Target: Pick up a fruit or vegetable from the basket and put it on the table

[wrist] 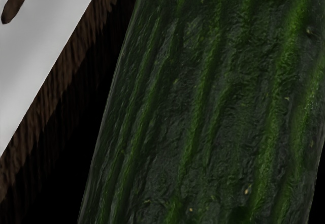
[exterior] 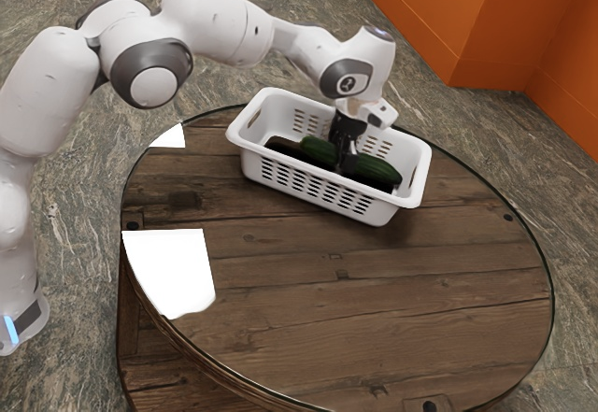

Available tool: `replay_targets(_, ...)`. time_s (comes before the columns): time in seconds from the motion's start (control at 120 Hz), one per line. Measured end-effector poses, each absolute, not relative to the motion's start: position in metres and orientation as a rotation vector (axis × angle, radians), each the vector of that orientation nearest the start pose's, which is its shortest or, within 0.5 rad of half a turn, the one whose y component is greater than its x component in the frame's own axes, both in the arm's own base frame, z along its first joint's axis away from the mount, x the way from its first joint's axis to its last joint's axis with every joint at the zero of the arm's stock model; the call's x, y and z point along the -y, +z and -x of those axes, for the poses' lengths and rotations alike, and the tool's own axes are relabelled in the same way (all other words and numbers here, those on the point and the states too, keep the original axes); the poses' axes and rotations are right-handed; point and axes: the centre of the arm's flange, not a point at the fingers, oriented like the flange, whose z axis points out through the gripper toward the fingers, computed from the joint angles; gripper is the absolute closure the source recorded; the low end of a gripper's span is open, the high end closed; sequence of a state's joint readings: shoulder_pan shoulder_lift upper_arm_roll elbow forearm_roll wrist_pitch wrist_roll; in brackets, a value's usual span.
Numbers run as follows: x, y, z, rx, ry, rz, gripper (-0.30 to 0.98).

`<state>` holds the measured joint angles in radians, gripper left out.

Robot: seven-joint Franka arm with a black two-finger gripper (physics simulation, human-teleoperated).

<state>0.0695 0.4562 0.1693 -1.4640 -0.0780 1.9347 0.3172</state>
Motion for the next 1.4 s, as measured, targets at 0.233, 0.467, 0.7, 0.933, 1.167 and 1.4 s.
replay_targets(0.233, -0.123, 0.448, -0.663, -0.153, 0.001, 3.165, 0.52)
replay_targets(0.467, -0.122, 0.469, -0.635, -0.146, 0.072, 3.188, 0.53)
replay_targets(0.7, -0.119, 0.515, -0.607, -0.15, 0.048, 3.19, 0.53)
replay_targets(0.933, -0.087, 0.555, -0.592, -0.226, 0.014, 3.167, 0.54)
replay_targets(1.167, -0.024, 0.569, -0.591, -0.338, 0.006, 3.151, 0.56)
replay_targets(1.4, 0.045, 0.568, -0.589, -0.409, 0.02, 3.152, 0.56)
